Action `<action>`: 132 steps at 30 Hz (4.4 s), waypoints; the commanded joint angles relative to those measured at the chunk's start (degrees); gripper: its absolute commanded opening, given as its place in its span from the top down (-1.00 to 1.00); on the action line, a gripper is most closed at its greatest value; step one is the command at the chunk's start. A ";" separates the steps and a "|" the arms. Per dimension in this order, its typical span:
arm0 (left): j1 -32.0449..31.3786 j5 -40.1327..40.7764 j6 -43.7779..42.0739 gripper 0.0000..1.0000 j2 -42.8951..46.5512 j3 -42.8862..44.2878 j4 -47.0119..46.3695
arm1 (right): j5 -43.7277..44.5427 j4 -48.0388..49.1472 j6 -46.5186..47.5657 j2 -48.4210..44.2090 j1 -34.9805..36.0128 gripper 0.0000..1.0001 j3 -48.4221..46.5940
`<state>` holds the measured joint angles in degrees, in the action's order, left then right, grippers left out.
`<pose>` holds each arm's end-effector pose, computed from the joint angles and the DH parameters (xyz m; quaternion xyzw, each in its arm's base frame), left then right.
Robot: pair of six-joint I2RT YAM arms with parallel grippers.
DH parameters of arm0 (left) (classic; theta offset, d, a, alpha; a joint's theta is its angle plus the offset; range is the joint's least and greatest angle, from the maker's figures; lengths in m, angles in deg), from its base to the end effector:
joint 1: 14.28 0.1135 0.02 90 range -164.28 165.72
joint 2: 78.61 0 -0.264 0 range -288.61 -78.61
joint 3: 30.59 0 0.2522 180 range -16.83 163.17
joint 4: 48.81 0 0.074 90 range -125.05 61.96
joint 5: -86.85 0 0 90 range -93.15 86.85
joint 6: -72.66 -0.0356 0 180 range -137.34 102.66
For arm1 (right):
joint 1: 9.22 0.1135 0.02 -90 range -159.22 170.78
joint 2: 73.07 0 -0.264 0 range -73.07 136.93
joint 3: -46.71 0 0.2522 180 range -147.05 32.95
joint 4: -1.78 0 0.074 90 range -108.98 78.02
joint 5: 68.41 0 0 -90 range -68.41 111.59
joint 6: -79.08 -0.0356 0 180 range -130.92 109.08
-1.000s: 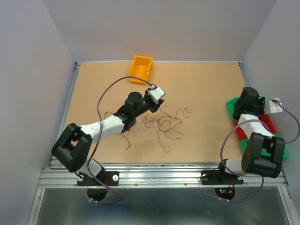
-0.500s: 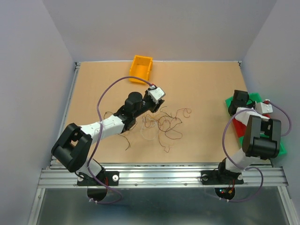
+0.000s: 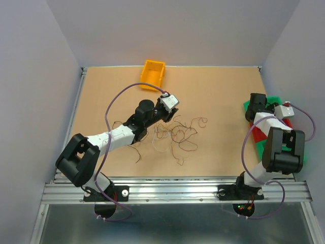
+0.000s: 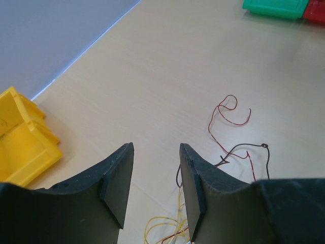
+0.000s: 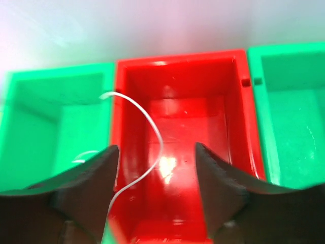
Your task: Untangle the cables
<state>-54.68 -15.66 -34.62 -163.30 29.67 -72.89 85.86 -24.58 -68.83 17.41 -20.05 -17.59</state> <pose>0.2493 -0.2223 0.2714 0.4074 0.5805 -0.2161 0.6710 0.2915 -0.0884 0.1952 0.5937 0.5655 -0.3532 0.4505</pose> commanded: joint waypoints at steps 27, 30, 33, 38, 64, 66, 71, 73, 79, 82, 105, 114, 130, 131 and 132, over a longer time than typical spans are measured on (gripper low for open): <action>-0.12 -1.37 -0.92 -0.05 2.07 0.43 -1.79 | -1.51 -1.02 -2.30 -0.92 -1.56 -0.49 -5.26; -0.20 -1.46 -0.92 -0.05 2.15 0.52 -1.71 | -3.62 -1.02 -1.51 0.66 -3.14 -0.28 -6.50; -0.11 -1.46 -1.00 -0.05 1.89 0.52 -1.79 | -4.77 -1.02 -1.24 1.54 -3.85 -0.26 -7.11; -0.12 -1.46 -1.18 -0.05 1.80 0.52 -1.71 | -4.68 -0.93 -1.50 2.07 -3.85 0.15 -7.20; -0.12 -1.28 -1.18 -0.06 0.92 0.96 -1.62 | -6.61 -0.93 -2.91 9.19 -3.23 -0.07 -17.13; -0.12 -1.46 -1.18 -0.06 1.10 0.87 -1.62 | -6.44 -1.02 -2.47 8.40 -2.97 -0.30 -16.96; -0.12 -1.81 -1.27 -0.06 1.45 0.61 -1.71 | -2.77 -0.85 0.93 1.83 3.15 -0.64 -16.33; -0.12 -1.90 -1.44 -0.06 1.54 0.61 -1.79 | 0.94 -0.93 3.84 0.50 8.16 -0.66 -17.22; -0.12 -1.20 -2.76 -0.07 0.49 0.96 -1.18 | -25.65 14.82 19.02 -7.05 16.44 -0.64 -8.92; -0.12 -0.23 -3.55 -0.07 -0.21 1.22 -0.92 | -42.39 24.96 27.20 -15.46 20.57 -0.65 3.98; -0.99 -3.92 -7.15 -0.08 -8.04 5.62 4.53 | -66.21 31.59 28.82 -29.49 24.98 -0.67 27.52; -1.08 -3.40 -7.24 -0.08 -7.95 6.06 4.71 | -57.34 32.20 28.20 -21.06 29.72 -0.70 23.05; -1.08 -0.41 -7.24 -0.07 -5.84 5.53 4.53 | -36.42 29.39 30.40 0.13 40.89 -0.78 9.59; -1.08 -0.23 -7.24 -0.07 -5.76 5.53 4.45 | -35.02 28.43 30.49 1.18 40.89 -0.74 9.15; -1.08 -0.14 -7.24 -0.07 -5.75 5.44 4.36 | -33.96 27.99 30.58 1.63 40.98 -0.72 8.63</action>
<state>-55.53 -16.82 -41.33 -171.76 33.26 -66.66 44.53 4.62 -39.17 17.72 20.34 -5.22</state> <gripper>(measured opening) 0.535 0.874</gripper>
